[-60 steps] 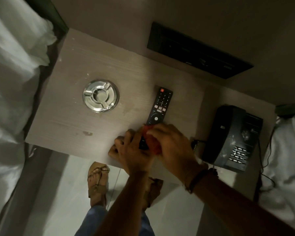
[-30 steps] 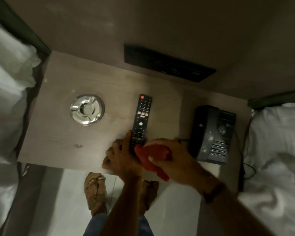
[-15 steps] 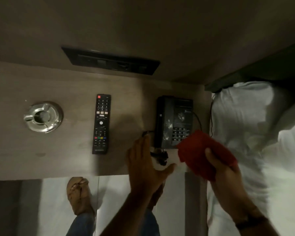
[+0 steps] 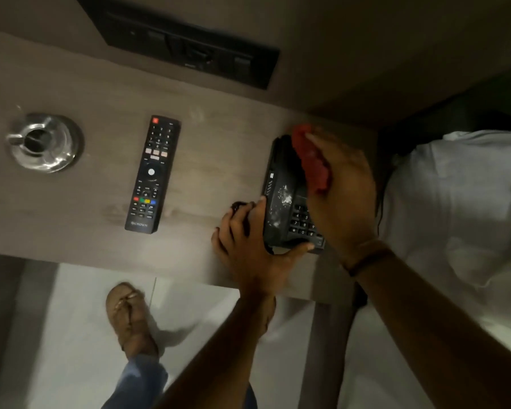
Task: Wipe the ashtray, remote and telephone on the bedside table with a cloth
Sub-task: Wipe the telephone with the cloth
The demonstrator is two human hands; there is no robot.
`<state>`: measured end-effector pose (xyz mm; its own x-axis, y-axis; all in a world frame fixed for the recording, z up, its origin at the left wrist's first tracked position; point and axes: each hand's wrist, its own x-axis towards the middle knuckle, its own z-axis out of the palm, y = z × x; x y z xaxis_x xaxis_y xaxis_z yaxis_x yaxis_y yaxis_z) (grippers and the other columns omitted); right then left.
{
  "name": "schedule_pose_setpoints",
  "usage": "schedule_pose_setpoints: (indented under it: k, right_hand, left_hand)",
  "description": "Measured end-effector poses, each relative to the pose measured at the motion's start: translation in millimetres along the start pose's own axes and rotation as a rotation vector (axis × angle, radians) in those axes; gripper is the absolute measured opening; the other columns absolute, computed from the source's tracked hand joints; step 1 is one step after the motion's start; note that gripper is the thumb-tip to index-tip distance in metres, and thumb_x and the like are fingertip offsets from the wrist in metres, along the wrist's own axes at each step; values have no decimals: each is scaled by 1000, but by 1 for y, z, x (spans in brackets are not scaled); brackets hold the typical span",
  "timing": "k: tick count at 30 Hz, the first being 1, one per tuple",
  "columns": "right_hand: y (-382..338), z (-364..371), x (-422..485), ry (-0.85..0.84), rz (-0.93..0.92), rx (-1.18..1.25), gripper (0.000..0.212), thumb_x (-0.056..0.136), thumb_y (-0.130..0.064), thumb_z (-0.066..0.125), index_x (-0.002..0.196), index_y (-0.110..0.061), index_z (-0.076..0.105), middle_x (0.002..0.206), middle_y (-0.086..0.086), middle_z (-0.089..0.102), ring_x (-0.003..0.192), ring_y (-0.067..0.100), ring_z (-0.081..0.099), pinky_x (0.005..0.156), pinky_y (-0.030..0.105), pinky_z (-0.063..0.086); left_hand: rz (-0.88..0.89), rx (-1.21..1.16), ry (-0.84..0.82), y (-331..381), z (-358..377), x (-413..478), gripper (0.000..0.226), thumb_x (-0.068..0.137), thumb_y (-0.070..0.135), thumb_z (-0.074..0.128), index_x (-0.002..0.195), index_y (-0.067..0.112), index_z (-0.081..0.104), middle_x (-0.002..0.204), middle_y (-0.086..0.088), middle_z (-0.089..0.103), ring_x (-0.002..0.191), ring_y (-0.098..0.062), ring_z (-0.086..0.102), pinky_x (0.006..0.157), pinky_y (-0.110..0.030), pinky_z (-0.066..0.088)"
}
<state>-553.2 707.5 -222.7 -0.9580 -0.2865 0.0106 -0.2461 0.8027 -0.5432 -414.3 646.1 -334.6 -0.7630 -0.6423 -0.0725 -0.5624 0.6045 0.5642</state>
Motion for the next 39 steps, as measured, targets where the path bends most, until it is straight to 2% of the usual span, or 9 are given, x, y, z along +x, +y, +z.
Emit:
schedule_pose_setpoints:
  k: [4, 9, 16, 22, 25, 29, 33, 35, 39]
  right_hand:
    - [3, 19, -1, -250, -175, -258, 60, 98, -19, 60, 156, -13, 45, 166, 10, 42, 157, 37, 28, 125, 55, 32]
    - [10, 21, -36, -398, -208, -263, 72, 98, -16, 59, 163, -14, 27, 174, 9, 22, 162, 32, 10, 128, 58, 26]
    - [18, 21, -116, -465, -272, -199, 77, 89, -18, 76, 157, -13, 40, 166, 7, 30, 156, 34, 27, 124, 55, 29]
    - [22, -17, -100, -668, 100, 345, 41, 98, -17, 64, 132, -40, 62, 135, -19, 64, 127, -8, 57, 115, 30, 48]
    - [23, -42, -71, -501, 272, 532, 48, 98, -18, 67, 113, -63, 64, 117, -32, 66, 110, -6, 62, 96, 26, 58]
    - [40, -47, -13, -16, 93, 220, 45, 95, -10, 65, 136, -27, 64, 131, -10, 65, 118, -14, 59, 104, 7, 46]
    - [54, 0, 7, -202, 110, -46, 63, 97, -1, 54, 158, -12, 41, 168, 11, 36, 159, 32, 23, 129, 50, 24]
    - [58, 18, -17, -294, 52, -179, 69, 99, -9, 50, 164, -16, 26, 174, 9, 19, 162, 33, 6, 131, 56, 18]
    - [60, 15, -77, -349, -78, -207, 77, 97, -12, 63, 164, -19, 24, 174, 4, 20, 161, 28, 6, 127, 53, 16]
  left_hand:
    - [13, -17, 69, -2, 8, -1, 108, 66, 102, 59, 141, 26, 69, 144, -7, 64, 144, -35, 49, 116, -62, 35]
    - [1, -36, 56, -1, 5, -1, 84, 71, 75, 67, 142, 29, 66, 146, -5, 65, 146, -36, 49, 118, -60, 33]
    - [-19, -1, 102, 1, 4, 1, 61, 91, 54, 59, 145, 26, 67, 142, -12, 70, 139, -45, 60, 110, -69, 45]
    - [-49, -51, 63, 2, 3, -1, 73, 85, 66, 55, 145, 27, 69, 144, -8, 68, 147, -41, 50, 116, -67, 36]
    - [-27, -71, 61, -3, 4, -2, 88, 72, 77, 66, 144, 27, 69, 144, -7, 66, 145, -38, 48, 117, -65, 34]
    - [-14, -17, 38, -5, 6, -1, 115, 53, 97, 76, 146, 30, 66, 148, -5, 63, 146, -36, 47, 119, -59, 32]
    - [7, -5, 56, -8, 9, -1, 116, 55, 100, 71, 147, 29, 65, 148, -6, 64, 146, -37, 47, 119, -59, 32]
    - [11, -1, 53, -8, 9, -1, 116, 58, 104, 64, 147, 29, 63, 148, -7, 63, 146, -37, 47, 118, -60, 33]
    - [15, -14, 74, -8, 11, -2, 104, 69, 98, 61, 147, 28, 62, 147, -6, 63, 148, -35, 45, 117, -58, 31]
